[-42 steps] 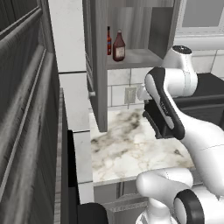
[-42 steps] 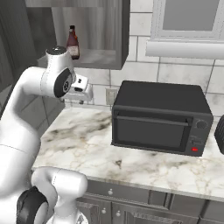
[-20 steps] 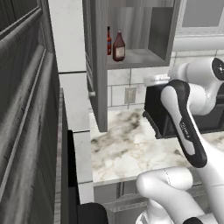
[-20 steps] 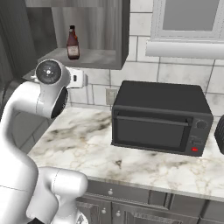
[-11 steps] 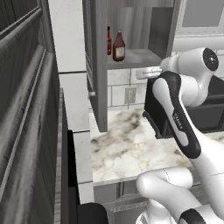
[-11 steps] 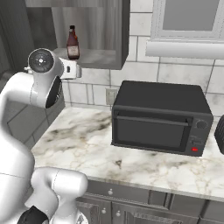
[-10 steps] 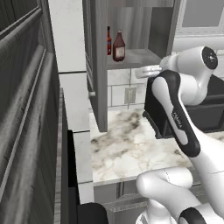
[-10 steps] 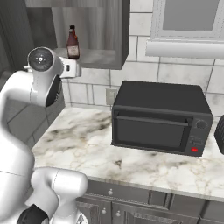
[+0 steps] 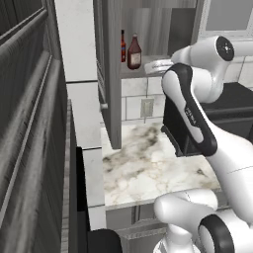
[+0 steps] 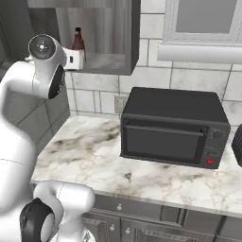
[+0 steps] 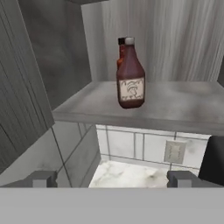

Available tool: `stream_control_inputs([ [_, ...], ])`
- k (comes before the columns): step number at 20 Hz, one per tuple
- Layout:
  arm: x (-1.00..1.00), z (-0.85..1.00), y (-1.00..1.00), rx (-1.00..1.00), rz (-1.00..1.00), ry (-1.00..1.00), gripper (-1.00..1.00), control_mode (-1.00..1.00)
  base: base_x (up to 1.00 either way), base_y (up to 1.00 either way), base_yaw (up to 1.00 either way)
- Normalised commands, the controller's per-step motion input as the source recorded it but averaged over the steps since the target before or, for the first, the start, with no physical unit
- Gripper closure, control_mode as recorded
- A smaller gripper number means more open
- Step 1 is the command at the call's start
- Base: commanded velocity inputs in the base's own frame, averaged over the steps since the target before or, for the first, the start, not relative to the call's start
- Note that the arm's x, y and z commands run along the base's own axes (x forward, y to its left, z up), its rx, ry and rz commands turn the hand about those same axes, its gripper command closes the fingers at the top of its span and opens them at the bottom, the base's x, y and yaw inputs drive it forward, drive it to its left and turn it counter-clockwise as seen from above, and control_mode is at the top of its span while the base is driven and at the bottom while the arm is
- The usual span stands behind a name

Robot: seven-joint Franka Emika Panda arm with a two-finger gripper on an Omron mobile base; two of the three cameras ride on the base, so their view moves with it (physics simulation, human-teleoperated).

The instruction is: Take 2 condiments from the cabinet and move them on the counter near the stove.Make sure the condiments are lined up with each other, next to each other.

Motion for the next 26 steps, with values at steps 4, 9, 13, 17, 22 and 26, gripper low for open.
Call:
stream_control_inputs([
  [4,0.33,0.23,0.12,0.0,0.0,0.0,-1.0,-1.0,0.0,0.0,0.0],
  [9,0.33,0.13,0.01,0.0,0.0,0.0,-1.0,-1.0,0.0,0.0,0.0],
  [13,0.35,0.07,0.0,0.0,0.0,0.0,-1.0,-1.0,0.0,0.0,0.0],
  [17,0.32,0.09,0.0,0.0,0.0,-0.06,-1.0,-1.0,0.0,0.0,0.0],
  [22,0.39,0.08,0.05,0.0,0.0,-0.05,-1.0,-1.0,0.0,0.0,0.0],
  [26,0.38,0.0,0.09,0.0,0.0,-0.04,-1.0,-1.0,0.0,0.0,0.0],
])
